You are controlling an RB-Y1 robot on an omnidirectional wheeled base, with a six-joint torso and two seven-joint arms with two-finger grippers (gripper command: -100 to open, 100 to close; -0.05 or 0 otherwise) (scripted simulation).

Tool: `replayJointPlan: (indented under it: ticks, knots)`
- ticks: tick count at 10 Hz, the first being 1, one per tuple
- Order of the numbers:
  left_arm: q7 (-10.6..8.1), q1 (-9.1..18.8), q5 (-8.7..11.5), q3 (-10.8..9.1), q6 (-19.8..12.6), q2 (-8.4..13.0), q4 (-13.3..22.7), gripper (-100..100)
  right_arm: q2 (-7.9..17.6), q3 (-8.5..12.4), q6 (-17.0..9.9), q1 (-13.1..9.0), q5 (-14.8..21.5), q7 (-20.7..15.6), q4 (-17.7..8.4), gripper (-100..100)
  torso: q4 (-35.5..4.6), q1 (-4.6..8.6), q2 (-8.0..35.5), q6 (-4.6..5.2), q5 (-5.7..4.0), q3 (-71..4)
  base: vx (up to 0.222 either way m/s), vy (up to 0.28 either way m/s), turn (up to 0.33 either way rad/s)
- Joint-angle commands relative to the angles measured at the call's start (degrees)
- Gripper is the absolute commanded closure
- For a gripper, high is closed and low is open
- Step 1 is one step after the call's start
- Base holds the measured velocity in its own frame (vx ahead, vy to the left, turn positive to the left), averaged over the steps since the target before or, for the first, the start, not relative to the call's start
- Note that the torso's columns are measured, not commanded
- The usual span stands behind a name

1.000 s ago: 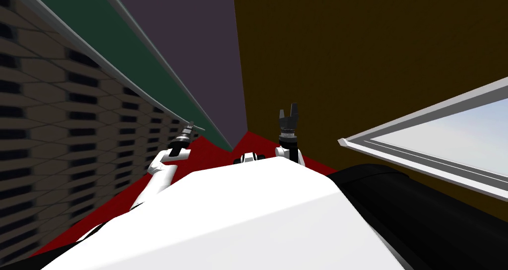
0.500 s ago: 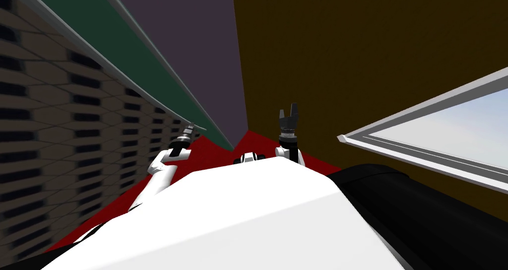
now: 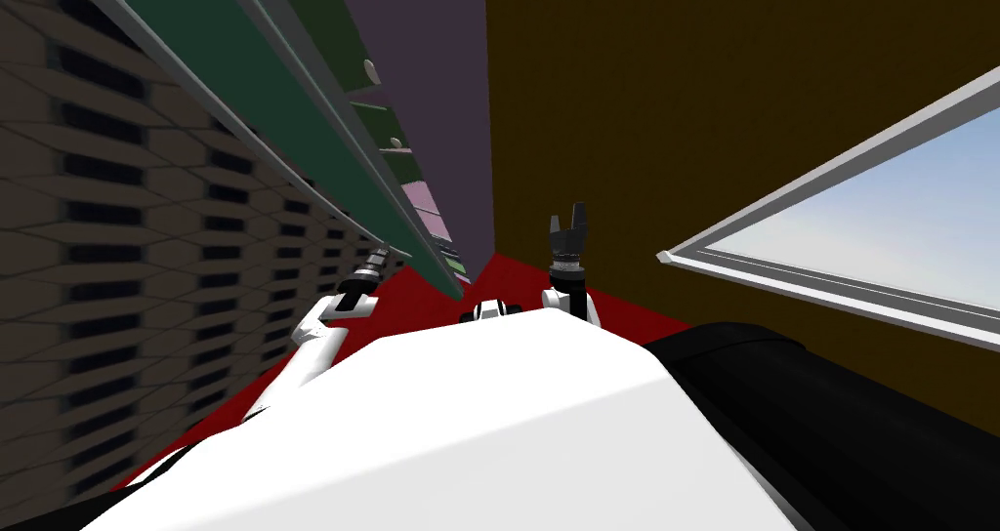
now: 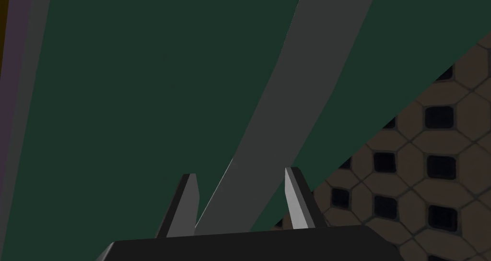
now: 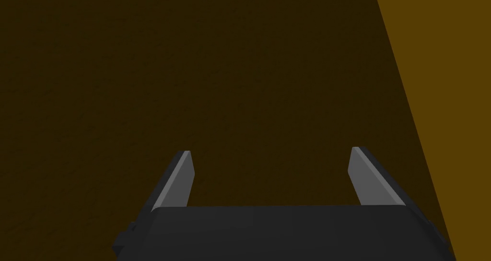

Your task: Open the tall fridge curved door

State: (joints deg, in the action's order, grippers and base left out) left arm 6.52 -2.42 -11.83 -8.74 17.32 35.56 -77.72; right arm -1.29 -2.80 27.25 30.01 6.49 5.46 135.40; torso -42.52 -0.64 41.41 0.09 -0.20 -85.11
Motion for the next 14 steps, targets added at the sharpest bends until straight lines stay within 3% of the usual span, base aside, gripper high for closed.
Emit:
replayJointPlan:
  ticks: [1,2,7,9,10,12,14]
  knots:
    - [-1.63,-0.33,0.41,1.15,1.00,2.04,-2.09,100,0.00,0.00,0.00,0.00,0.00,0.00,0.00,0,0.01,0.11,0.07,0.05,-0.02,0.03,-0.168,0.369,-0.084]
    - [-1.63,-0.33,0.41,1.15,1.00,2.04,-2.09,100,0.01,0.01,0.00,0.00,0.00,0.00,0.00,0,-0.07,-0.16,0.01,0.08,-0.04,0.00,-0.185,0.279,-0.056]
    - [-4.61,-1.87,0.89,5.24,4.13,5.12,-4.22,100,0.00,0.00,0.00,0.01,0.00,0.00,0.00,0,0.09,0.50,0.42,0.06,0.03,0.23,-0.180,0.299,-0.075]
    - [-4.45,-2.08,0.76,5.55,3.96,4.92,-4.03,100,0.00,0.00,0.00,0.01,0.00,0.00,0.00,0,0.08,0.48,0.63,-0.05,0.11,0.39,-0.120,0.222,-0.023]
    - [-4.91,-2.91,0.73,6.26,5.11,5.69,-5.18,100,-0.01,-0.01,0.00,0.02,0.00,0.00,0.00,0,0.28,1.10,0.43,0.03,0.07,0.29,-0.021,0.185,0.006]
    - [-5.33,-3.72,0.69,7.04,6.18,6.34,-6.31,100,0.01,0.00,0.01,0.02,0.00,0.00,0.01,0,0.18,0.23,0.73,0.00,0.23,0.43,-0.080,0.342,-0.040]
    - [-5.76,-4.52,0.66,7.83,7.25,7.00,-7.45,100,0.01,0.01,0.00,0.02,0.00,0.00,0.00,0,0.13,0.23,0.39,0.04,0.16,0.24,-0.040,0.281,0.005]
